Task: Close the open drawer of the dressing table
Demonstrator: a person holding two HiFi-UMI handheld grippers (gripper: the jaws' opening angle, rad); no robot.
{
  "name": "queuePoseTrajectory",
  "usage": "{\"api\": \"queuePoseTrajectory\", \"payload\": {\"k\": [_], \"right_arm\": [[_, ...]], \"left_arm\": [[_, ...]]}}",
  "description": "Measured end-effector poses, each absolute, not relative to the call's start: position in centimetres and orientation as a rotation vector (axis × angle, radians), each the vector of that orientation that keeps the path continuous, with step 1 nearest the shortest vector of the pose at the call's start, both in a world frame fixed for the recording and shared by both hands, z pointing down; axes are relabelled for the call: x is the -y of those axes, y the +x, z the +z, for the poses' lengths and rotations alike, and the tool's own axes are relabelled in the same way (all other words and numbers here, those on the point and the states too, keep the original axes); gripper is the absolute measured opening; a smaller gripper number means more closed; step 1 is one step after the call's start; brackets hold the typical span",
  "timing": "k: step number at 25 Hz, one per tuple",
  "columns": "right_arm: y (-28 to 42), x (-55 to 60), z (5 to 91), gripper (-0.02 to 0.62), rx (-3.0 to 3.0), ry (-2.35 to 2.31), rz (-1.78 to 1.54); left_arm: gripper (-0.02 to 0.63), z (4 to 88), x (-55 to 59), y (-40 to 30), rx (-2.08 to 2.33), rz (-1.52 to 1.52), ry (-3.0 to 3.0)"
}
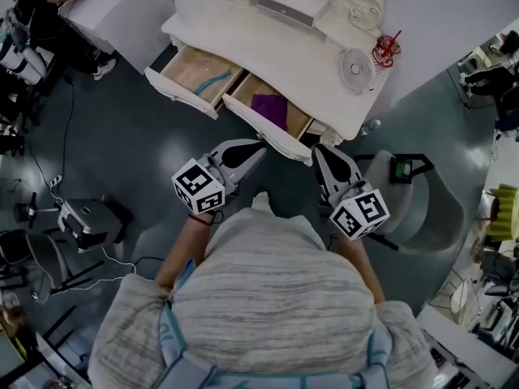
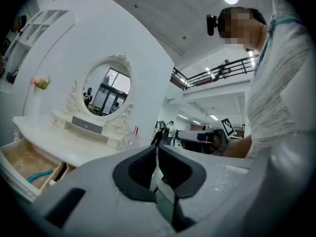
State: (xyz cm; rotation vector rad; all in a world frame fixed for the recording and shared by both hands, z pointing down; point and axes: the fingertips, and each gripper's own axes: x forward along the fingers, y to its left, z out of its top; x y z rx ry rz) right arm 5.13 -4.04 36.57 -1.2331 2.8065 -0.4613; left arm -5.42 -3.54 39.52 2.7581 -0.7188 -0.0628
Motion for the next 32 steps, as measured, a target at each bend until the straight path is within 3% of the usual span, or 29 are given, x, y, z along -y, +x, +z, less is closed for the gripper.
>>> {"api": "queuePoseTrajectory", "payload": {"k": [27,32], "right_arm": [[2.7,14.4,41.6,0.011,-3.013,-1.140,-0.401],[3.1,15.1,42.1,0.011,-2.974,-1.167,-0.424]], "left_arm": [[0.012,49.4,11.4,-6.6,0.794,0.318,2.702],[0.072,52.6,11.9,-6.7,0.800,0.435,2.678]]}}
